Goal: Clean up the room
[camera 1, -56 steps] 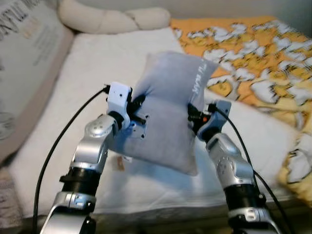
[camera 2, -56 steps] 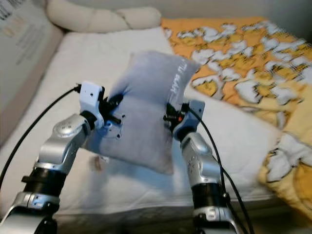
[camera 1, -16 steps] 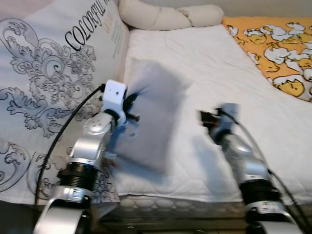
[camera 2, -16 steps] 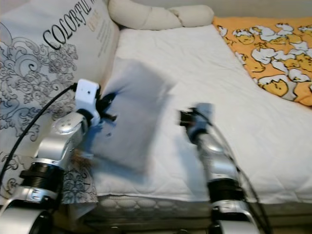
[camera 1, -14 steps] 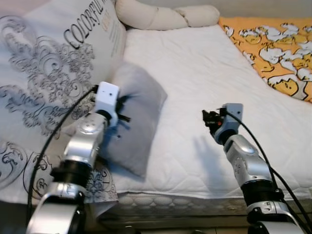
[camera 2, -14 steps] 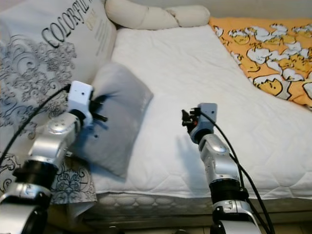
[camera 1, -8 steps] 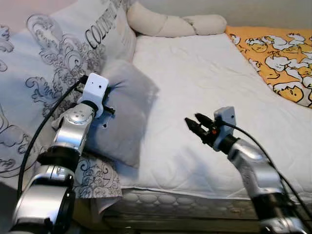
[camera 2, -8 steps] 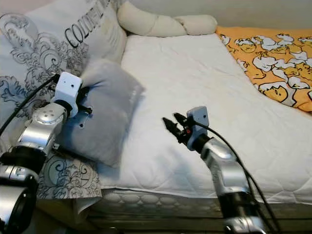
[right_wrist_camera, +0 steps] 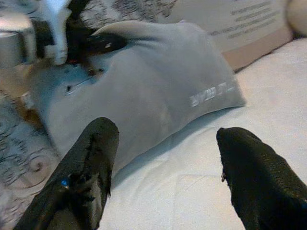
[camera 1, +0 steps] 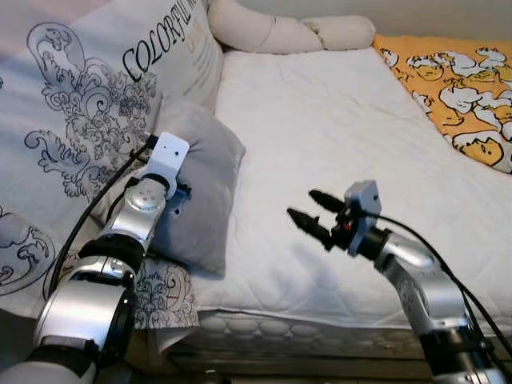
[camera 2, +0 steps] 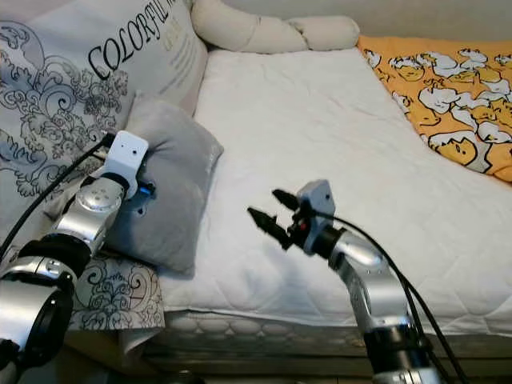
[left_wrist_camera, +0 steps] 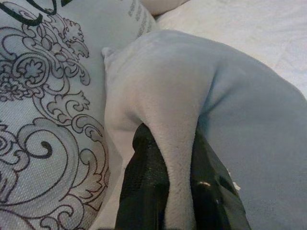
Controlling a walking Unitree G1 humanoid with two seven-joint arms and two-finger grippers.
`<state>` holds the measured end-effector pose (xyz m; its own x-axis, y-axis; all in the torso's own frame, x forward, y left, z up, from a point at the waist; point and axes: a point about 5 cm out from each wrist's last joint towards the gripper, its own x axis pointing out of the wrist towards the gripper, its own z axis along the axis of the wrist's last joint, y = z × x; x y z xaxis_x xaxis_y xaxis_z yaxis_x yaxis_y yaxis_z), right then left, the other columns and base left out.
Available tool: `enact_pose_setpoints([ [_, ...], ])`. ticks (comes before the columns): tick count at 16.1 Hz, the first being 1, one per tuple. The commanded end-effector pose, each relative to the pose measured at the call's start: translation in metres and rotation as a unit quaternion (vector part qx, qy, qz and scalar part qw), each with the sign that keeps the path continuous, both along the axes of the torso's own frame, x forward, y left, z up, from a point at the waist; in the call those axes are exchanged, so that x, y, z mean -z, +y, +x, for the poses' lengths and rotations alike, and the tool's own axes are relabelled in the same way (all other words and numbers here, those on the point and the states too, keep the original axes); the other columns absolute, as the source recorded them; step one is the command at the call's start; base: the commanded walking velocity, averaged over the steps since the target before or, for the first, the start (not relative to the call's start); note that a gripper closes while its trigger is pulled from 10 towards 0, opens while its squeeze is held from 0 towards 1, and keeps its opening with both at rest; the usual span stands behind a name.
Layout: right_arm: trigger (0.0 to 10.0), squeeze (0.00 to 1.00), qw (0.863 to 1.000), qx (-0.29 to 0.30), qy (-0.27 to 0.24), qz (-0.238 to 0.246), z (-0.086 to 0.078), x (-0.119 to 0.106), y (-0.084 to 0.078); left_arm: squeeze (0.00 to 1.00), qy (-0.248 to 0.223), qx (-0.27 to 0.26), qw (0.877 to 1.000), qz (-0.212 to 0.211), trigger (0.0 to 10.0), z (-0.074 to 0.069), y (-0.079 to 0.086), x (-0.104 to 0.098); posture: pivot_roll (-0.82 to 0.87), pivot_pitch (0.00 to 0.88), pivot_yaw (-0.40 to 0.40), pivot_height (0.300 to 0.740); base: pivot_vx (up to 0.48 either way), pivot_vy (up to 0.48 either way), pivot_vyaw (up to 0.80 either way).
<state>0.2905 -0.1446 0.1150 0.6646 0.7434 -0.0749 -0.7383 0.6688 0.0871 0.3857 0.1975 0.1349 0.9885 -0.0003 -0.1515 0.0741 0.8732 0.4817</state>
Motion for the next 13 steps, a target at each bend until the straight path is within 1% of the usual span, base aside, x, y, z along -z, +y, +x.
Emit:
enact_pose_setpoints([
  [1,10.0,1.0,1.0,-0.008,-0.005,0.004,-0.002,-0.005,-0.001,0.0,-0.022,-0.014,1.0,-0.004,10.0,0.004,0.005,-0.011,0.02,0.0,0.067,0.74,0.0,0.0,0.0],
  [2,10.0,1.0,1.0,-0.007,-0.006,0.004,-0.003,-0.005,-0.002,0.84,-0.033,0.0,0.999,-0.014,10.0,0.003,0.004,-0.012,0.02,0.0,0.067,0.74,0.0,0.0,0.0],
  [3,10.0,1.0,1.0,-0.004,-0.007,-0.004,-0.003,-0.004,-0.003,1.0,-0.038,0.007,0.999,-0.015,10.0,0.003,0.003,-0.012,0.01,0.0,0.068,0.74,0.0,0.0,0.0],
  [4,10.0,1.0,1.0,0.003,-0.009,-0.016,-0.003,-0.003,-0.005,1.0,-0.045,0.013,0.999,-0.013,10.0,0.002,0.004,-0.013,0.01,0.0,0.069,0.74,0.0,0.0,0.0],
  [6,10.0,1.0,0.999,0.023,-0.015,-0.023,-0.003,-0.002,-0.007,1.0,-0.058,0.011,0.998,-0.023,10.0,0.0,0.008,-0.013,0.01,0.0,0.063,0.74,0.0,0.0,0.0],
  [8,10.0,1.0,0.997,0.071,-0.019,-0.018,0.003,-0.004,-0.012,1.0,-0.076,0.041,0.996,-0.033,10.0,-0.005,0.011,-0.015,0.02,0.0,0.052,0.74,0.0,0.0,0.0],
  [9,10.0,1.0,0.997,0.076,-0.011,-0.01,0.004,-0.004,-0.012,1.0,-0.082,0.055,0.994,-0.041,10.0,-0.006,0.01,-0.017,0.02,0.0,0.052,0.74,0.0,0.0,0.0],
  [10,10.0,1.0,0.997,0.083,-0.009,0.004,0.003,-0.006,-0.013,1.0,-0.095,0.08,0.988,-0.096,10.0,-0.008,0.006,-0.022,0.02,0.0,0.049,0.74,0.0,0.0,0.0],
  [11,10.0,1.0,0.995,0.096,-0.008,0.014,0.003,-0.007,-0.014,1.0,-0.107,0.107,0.98,-0.132,10.0,-0.011,0.0,-0.028,0.03,0.0,0.045,0.74,0.0,0.0,0.0],
  [12,10.0,1.0,0.993,0.113,-0.011,0.012,0.003,-0.007,-0.015,1.0,-0.115,0.127,0.974,-0.148,10.0,-0.015,-0.005,-0.031,0.03,0.0,0.043,0.74,0.0,0.0,0.0],
  [13,10.0,1.0,0.99,0.142,-0.009,0.013,0.003,-0.006,-0.017,1.0,-0.118,0.137,0.968,-0.176,10.0,-0.022,-0.013,-0.034,0.02,0.0,0.039,0.74,0.0,0.0,0.0],
])
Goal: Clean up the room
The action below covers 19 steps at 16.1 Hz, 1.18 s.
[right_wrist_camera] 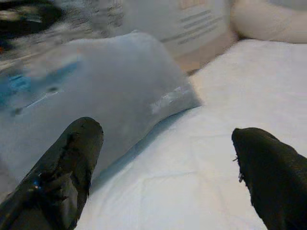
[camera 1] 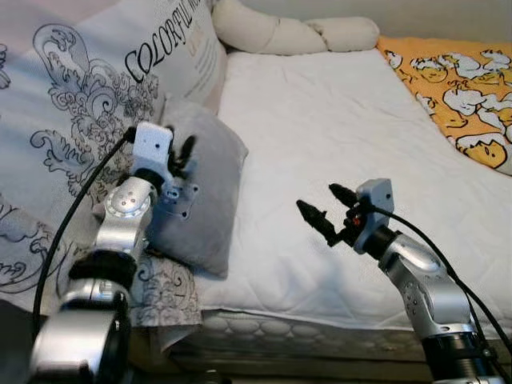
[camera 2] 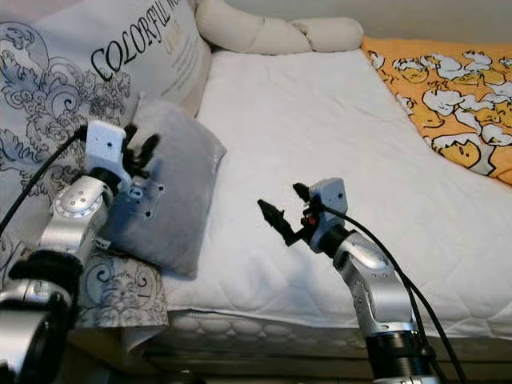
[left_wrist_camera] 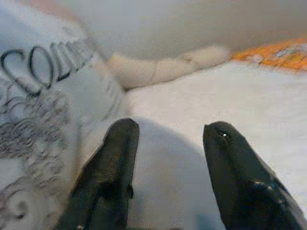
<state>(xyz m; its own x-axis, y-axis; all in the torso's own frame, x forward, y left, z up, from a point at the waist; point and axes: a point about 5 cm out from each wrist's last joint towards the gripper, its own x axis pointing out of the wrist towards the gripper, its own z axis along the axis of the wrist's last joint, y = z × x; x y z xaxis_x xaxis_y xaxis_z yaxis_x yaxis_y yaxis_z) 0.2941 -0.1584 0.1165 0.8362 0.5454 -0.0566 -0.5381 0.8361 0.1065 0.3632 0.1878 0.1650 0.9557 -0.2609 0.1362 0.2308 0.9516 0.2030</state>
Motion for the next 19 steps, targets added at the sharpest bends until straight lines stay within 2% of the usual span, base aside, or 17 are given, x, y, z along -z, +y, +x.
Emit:
enact_pose_setpoints([
  [1,10.0,1.0,0.998,0.057,0.001,-0.001,0.002,-0.002,-0.008,1.0,0.006,0.016,0.999,-0.035,10.0,-0.005,-0.008,-0.004,0.02,0.0,0.033,0.74,0.0,0.0,0.0],
  [2,10.0,1.0,0.994,0.111,0.009,0.019,0.004,0.0,-0.014,1.0,0.005,0.019,0.998,-0.056,10.0,-0.011,-0.013,-0.005,0.02,0.0,0.027,0.74,0.0,-0.39,0.0],
  [4,10.0,1.0,0.982,0.176,0.036,0.062,0.003,0.005,-0.019,1.0,0.012,0.022,0.997,-0.076,10.0,-0.023,-0.018,-0.001,0.02,0.0,0.02,0.74,0.0,-0.424,0.0],
  [6,10.0,1.0,0.972,0.222,0.054,0.055,0.0,0.013,-0.023,1.0,0.045,0.007,0.997,-0.065,10.0,-0.036,-0.012,0.017,0.02,0.0,0.007,0.74,0.0,-0.426,0.0],
  [7,10.0,1.0,0.967,0.24,0.065,0.054,-0.003,0.017,-0.024,1.0,0.063,-0.001,0.997,-0.044,10.0,-0.045,-0.007,0.026,0.02,0.0,0.007,0.74,0.0,-0.428,0.0],
  [8,10.0,1.0,0.966,0.245,0.067,0.054,-0.004,0.018,-0.024,1.0,0.068,-0.003,0.997,-0.04,10.0,-0.048,-0.006,0.027,0.02,0.0,0.0,0.74,0.0,-0.428,0.0],
  [9,10.0,1.0,0.962,0.261,0.075,0.033,-0.006,0.023,-0.026,1.0,0.084,-0.014,0.995,-0.043,10.0,-0.053,-0.002,0.031,0.02,0.0,-0.002,0.74,0.0,-0.424,0.0],
  [10,10.0,1.0,0.959,0.272,0.078,-0.016,-0.006,0.029,-0.028,1.0,0.097,-0.028,0.994,-0.044,10.0,-0.06,0.003,0.037,0.03,0.0,-0.01,0.74,0.0,-0.431,0.0],
  [12,10.0,1.0,0.958,0.274,0.074,-0.039,-0.003,0.029,-0.028,1.0,0.112,-0.049,0.992,-0.04,10.0,-0.068,0.011,0.042,0.03,0.0,-0.018,0.74,0.0,-0.428,0.0],
  [14,10.0,1.0,0.959,0.27,0.074,-0.039,-0.003,0.03,-0.025,1.0,0.131,-0.062,0.989,-0.034,10.0,-0.075,0.015,0.049,0.04,0.0,-0.031,0.74,0.0,-0.424,0.0],
  [19,10.0,1.0,0.953,0.289,0.087,-0.035,-0.001,0.036,-0.02,1.0,0.144,-0.068,0.987,-0.025,10.0,-0.073,0.016,0.049,0.04,0.0,-0.021,0.74,0.0,-0.422,0.27],
])
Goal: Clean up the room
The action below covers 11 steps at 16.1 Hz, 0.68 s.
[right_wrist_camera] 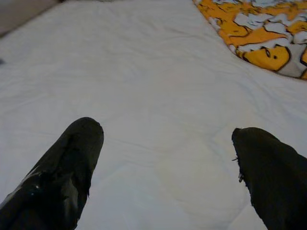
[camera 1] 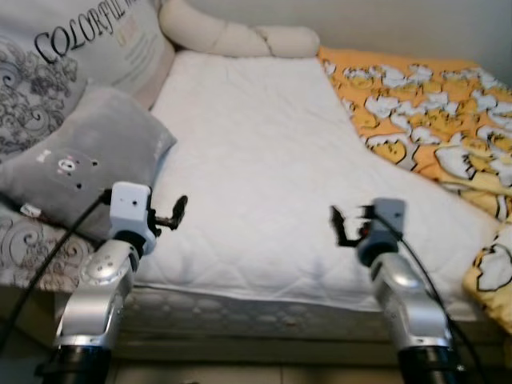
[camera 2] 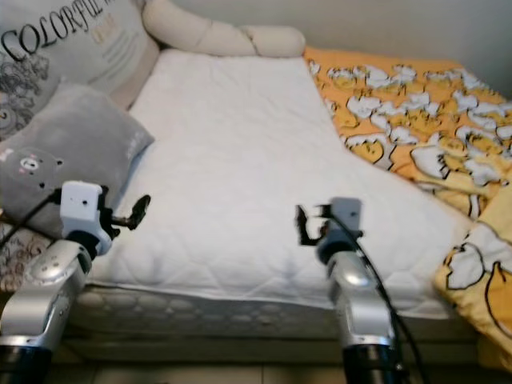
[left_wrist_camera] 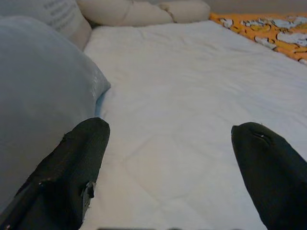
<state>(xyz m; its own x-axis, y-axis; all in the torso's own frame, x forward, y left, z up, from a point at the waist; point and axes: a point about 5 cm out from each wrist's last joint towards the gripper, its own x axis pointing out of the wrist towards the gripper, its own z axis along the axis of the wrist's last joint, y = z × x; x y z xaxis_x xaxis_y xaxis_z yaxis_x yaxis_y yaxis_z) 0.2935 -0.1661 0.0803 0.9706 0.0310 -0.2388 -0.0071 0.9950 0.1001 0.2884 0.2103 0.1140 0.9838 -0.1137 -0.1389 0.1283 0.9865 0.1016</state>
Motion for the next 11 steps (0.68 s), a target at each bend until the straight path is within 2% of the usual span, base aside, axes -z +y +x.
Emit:
enact_pose_setpoints([
  [1,10.0,1.0,1.0,0.026,0.001,-0.009,0.0001,-0.0002,-0.0131,1.0,0.003,0.004,1.0,0.003,10.0,0.0015,-0.0052,-0.0006,0.04,0.0,-0.023,0.74,0.0,-0.424,0.0],
  [6,10.0,1.0,0.999,0.027,-0.003,-0.023,0.0002,-0.0004,-0.0177,1.0,0.009,-0.004,1.0,0.011,10.0,0.0009,-0.0021,-0.0006,0.04,0.0,-0.021,0.74,0.0,-0.422,0.0],
  [11,10.0,1.0,0.999,0.03,-0.006,-0.024,0.0005,-0.0019,-0.0216,1.0,0.015,-0.001,1.0,0.014,10.0,0.0001,-0.0048,0.001,0.04,0.0,-0.022,0.74,0.0,-0.421,0.8],
])
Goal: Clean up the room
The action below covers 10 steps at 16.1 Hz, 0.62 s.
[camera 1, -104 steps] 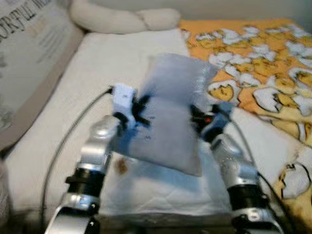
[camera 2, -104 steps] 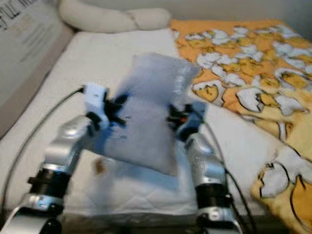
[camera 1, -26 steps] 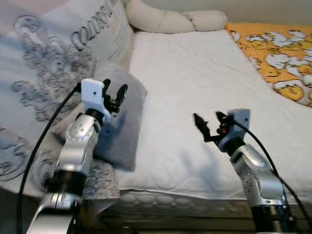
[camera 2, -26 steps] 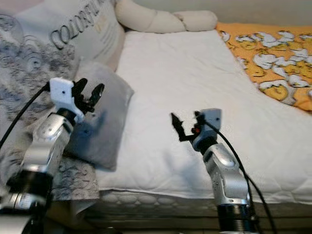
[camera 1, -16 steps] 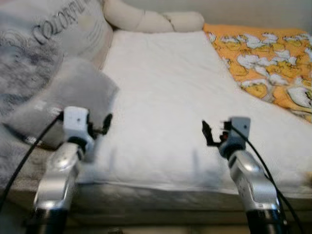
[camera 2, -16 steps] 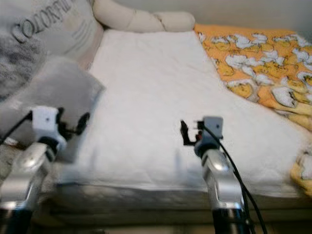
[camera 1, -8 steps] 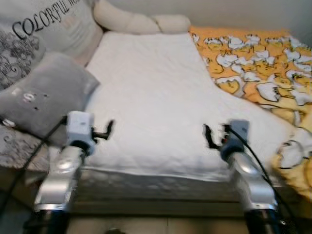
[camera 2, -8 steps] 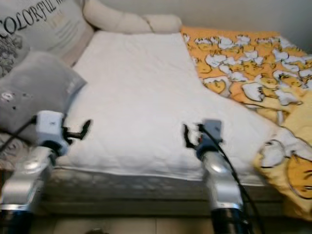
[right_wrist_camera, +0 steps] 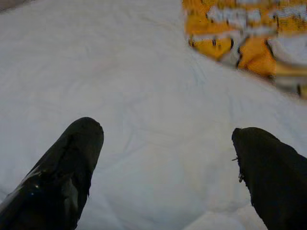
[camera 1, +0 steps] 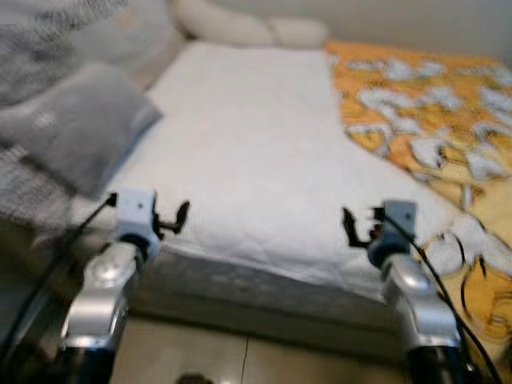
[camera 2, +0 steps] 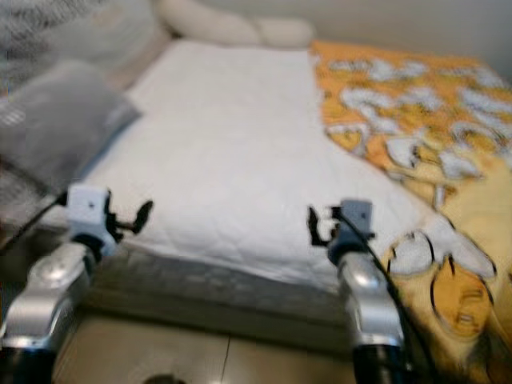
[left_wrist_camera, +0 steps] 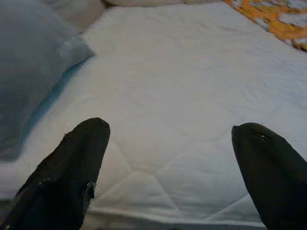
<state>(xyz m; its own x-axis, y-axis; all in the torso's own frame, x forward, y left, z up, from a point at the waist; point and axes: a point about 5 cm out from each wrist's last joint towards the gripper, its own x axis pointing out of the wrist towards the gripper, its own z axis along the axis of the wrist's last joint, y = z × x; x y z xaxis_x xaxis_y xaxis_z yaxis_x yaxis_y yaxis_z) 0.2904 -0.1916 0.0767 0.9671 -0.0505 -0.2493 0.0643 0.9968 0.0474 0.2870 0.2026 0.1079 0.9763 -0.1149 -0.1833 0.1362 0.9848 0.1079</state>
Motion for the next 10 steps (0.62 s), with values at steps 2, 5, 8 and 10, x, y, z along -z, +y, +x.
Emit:
enact_pose_setpoints([
  [2,10.0,1.0,1.0,-0.001,-0.009,-0.001,0.0033,-0.0046,0.0013,1.0,-0.005,0.001,1.0,0.009,10.0,0.0017,0.0009,-0.0048,0.03,0.0,-0.021,0.74,0.0,-0.422,0.8],
  [5,10.0,1.0,1.0,0.018,0.0,-0.003,0.0017,-0.0009,-0.004,1.0,-0.005,0.001,1.0,0.009,10.0,0.002,0.0008,-0.0048,0.03,0.0,-0.018,0.74,0.0,-0.42,0.24],
  [8,10.0,1.0,1.0,0.021,0.004,-0.004,0.0013,0.0014,-0.0051,1.0,-0.005,0.001,1.0,0.011,10.0,0.0029,0.0016,-0.0056,0.03,0.0,-0.016,0.74,0.0,-0.421,0.0],
  [10,10.0,1.0,1.0,0.02,0.007,-0.001,0.0012,0.0037,-0.0021,1.0,-0.005,0.003,1.0,0.013,10.0,0.0029,0.0025,-0.0058,0.03,0.0,-0.013,0.74,0.0,-0.42,0.0],
])
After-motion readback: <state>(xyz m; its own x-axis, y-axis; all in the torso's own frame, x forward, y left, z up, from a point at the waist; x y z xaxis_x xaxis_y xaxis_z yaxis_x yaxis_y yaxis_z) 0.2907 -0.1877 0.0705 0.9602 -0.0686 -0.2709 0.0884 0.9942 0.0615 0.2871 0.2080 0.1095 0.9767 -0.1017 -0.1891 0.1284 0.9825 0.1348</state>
